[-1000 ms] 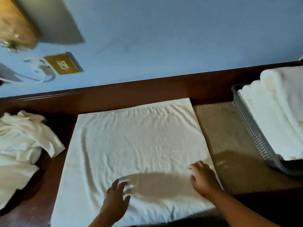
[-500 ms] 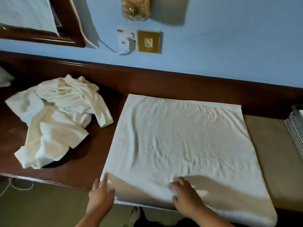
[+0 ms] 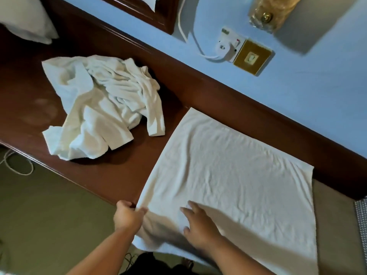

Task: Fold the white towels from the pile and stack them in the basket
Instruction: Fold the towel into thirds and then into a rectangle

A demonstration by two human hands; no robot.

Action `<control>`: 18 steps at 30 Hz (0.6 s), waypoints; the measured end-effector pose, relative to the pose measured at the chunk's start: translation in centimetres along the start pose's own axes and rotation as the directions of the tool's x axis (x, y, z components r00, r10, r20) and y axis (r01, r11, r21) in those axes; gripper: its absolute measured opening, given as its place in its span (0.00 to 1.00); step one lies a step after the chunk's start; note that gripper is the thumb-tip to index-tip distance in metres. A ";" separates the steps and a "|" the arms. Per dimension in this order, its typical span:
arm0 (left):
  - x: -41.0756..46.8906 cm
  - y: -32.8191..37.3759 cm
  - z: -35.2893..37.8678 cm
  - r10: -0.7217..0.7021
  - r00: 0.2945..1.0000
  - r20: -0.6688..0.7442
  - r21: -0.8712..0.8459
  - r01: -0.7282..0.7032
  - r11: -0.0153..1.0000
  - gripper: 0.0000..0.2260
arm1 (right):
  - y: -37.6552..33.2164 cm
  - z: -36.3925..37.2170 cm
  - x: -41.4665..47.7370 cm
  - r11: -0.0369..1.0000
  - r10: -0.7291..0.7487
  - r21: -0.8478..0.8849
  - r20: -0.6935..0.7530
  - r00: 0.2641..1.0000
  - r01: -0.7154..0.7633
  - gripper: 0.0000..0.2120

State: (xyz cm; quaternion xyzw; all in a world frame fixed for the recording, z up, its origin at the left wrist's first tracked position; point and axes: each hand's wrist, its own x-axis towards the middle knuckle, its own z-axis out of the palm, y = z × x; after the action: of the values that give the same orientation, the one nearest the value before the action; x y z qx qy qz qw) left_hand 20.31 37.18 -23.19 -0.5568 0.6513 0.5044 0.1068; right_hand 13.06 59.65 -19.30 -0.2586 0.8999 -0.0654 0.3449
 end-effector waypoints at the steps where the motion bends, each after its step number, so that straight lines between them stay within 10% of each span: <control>1: 0.3 -0.2 -0.4 0.036 0.999 0.027 0.041 -0.037 0.998 0.17 | 0.1 -0.5 0.5 1.000 0.022 -0.007 0.007 1.000 -0.022 0.30; 18: 2.0 -0.7 -3.3 0.336 0.917 0.216 0.431 -0.398 0.810 0.13 | -6.1 -3.1 6.7 0.959 -0.185 -0.207 0.066 0.980 0.195 0.35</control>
State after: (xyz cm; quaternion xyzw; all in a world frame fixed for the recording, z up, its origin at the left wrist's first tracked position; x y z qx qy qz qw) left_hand 21.55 33.47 -23.44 -0.3441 0.8401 0.3789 0.1798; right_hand 9.43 50.80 -19.10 -0.3806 0.8646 0.0040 0.3279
